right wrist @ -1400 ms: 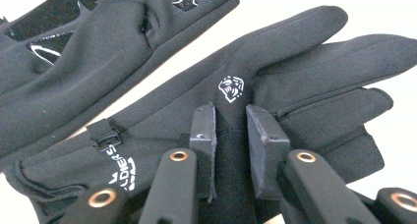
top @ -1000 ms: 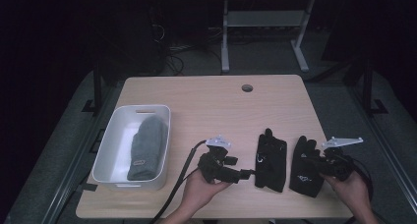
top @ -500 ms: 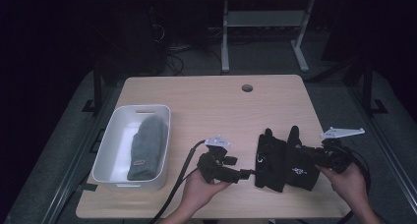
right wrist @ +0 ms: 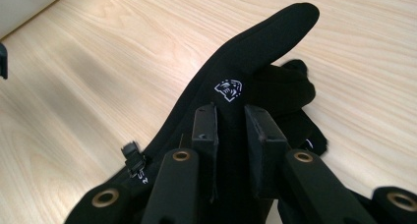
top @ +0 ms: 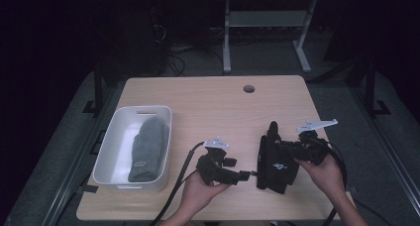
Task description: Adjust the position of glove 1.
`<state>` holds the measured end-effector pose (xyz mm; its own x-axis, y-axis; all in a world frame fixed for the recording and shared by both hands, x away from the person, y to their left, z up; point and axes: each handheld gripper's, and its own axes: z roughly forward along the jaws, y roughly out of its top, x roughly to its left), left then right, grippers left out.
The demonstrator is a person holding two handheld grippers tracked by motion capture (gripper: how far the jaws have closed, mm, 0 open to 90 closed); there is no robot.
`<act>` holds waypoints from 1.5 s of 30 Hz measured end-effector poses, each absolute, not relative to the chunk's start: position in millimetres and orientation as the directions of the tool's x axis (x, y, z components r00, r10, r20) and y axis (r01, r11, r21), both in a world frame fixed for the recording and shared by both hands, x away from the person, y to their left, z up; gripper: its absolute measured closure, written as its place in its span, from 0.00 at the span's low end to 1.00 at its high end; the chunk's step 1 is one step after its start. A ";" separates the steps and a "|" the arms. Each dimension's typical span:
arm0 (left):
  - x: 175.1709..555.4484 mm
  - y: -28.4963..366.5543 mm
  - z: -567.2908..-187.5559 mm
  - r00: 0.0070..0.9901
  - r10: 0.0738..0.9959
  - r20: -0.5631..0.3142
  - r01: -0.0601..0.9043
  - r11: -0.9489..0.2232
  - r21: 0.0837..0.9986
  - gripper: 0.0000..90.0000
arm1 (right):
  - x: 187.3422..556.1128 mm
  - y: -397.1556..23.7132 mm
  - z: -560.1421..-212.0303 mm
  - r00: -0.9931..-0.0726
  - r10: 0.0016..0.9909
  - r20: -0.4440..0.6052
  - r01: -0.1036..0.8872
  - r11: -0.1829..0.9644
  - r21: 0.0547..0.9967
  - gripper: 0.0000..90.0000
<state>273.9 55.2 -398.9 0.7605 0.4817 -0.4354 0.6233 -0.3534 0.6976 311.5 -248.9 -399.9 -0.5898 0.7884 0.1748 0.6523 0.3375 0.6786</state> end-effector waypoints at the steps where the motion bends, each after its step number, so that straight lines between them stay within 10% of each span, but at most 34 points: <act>1: 273.9 55.2 -398.9 0.760 0.482 -0.435 0.623 -0.353 0.698 0.32 | 311.5 -248.9 -399.9 -0.590 0.788 0.175 0.652 0.338 0.679 0.84; 15: 274.1 57.4 -400.4 0.756 0.484 -0.440 0.628 -0.348 0.696 0.32 | 318.4 -230.2 -418.7 -0.590 0.788 0.178 0.674 0.359 0.646 0.82; 27: 273.7 54.0 -405.0 0.755 0.485 -0.441 0.631 -0.355 0.690 0.32 | 313.0 -237.4 -422.1 -0.582 0.801 0.140 0.668 0.372 0.645 0.59; 45: 280.2 37.4 -419.3 0.747 0.483 -0.457 0.650 -0.384 0.656 0.34 | 304.8 -253.7 -447.0 -0.561 0.801 0.208 0.716 0.342 0.609 0.79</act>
<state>280.2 37.4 -419.3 0.7470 0.4825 -0.4573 0.6497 -0.3840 0.6561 304.8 -253.7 -447.0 -0.5605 0.8015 0.2084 0.7155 0.3420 0.6091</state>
